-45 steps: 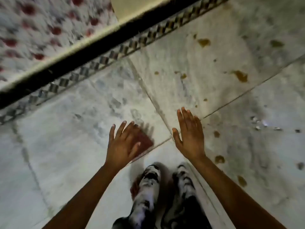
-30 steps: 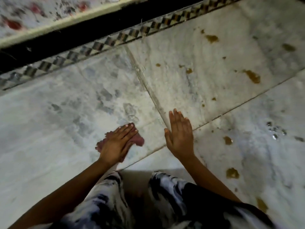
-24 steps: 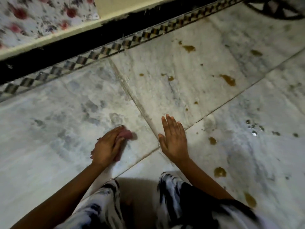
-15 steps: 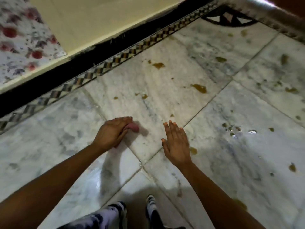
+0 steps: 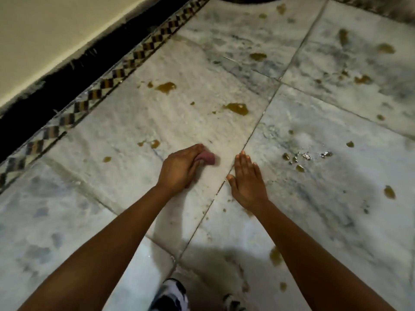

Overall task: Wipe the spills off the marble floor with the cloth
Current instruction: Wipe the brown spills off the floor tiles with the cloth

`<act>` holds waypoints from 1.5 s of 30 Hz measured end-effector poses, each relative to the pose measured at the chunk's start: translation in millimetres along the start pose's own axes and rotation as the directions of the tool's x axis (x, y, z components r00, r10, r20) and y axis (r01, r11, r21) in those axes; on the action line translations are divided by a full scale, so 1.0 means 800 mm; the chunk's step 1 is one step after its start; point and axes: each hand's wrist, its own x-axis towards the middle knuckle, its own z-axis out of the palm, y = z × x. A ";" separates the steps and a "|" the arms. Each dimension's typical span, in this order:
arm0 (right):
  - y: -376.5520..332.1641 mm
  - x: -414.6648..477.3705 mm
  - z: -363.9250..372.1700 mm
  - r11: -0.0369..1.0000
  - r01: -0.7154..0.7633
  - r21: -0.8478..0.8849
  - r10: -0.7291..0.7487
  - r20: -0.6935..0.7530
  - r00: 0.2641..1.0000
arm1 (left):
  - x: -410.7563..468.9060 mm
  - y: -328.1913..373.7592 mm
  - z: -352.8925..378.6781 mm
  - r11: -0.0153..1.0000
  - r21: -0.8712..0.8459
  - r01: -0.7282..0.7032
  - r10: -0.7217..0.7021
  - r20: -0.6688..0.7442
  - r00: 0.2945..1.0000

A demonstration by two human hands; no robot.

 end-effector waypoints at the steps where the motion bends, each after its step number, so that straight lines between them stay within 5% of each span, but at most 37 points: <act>1: 0.002 0.001 0.001 1.000 0.005 -0.007 -0.005 0.019 1.000 | 0.013 -0.005 0.012 1.000 0.031 -0.006 0.004 0.061 0.998; 5: 0.007 0.003 0.005 1.000 0.031 0.001 -0.031 0.044 0.999 | 0.030 -0.018 0.058 0.967 0.256 0.010 -0.071 0.230 0.970; 11: 0.009 0.001 0.003 0.999 0.037 0.029 -0.039 0.079 0.996 | -0.059 -0.018 0.049 0.907 0.362 -0.215 0.091 0.328 0.940; 17: 0.008 0.001 0.004 0.999 0.043 0.023 -0.045 0.087 0.995 | 0.013 -0.044 0.038 0.899 0.437 0.040 -0.121 0.158 0.980; 24: 0.007 0.001 0.000 0.999 0.048 0.011 -0.049 0.089 0.995 | -0.071 0.013 0.062 0.915 0.363 -0.178 0.049 0.336 0.940; 28: 0.008 0.001 0.001 0.999 0.038 0.005 -0.039 0.101 0.994 | -0.140 -0.031 0.012 0.891 0.325 -0.316 0.161 0.424 0.891; 35: 0.006 0.004 0.003 0.998 0.058 0.001 -0.058 0.087 0.995 | -0.043 -0.044 0.026 0.902 0.428 0.062 -0.160 0.198 0.967; 40: 0.007 0.002 0.002 0.999 0.054 -0.005 -0.054 0.065 0.996 | -0.127 0.015 0.056 0.917 0.379 -0.125 -0.004 0.322 0.947; 45: 0.007 0.000 0.002 0.999 0.039 -0.004 -0.039 0.052 0.998 | -0.168 -0.034 0.012 0.922 0.328 -0.207 0.081 0.358 0.930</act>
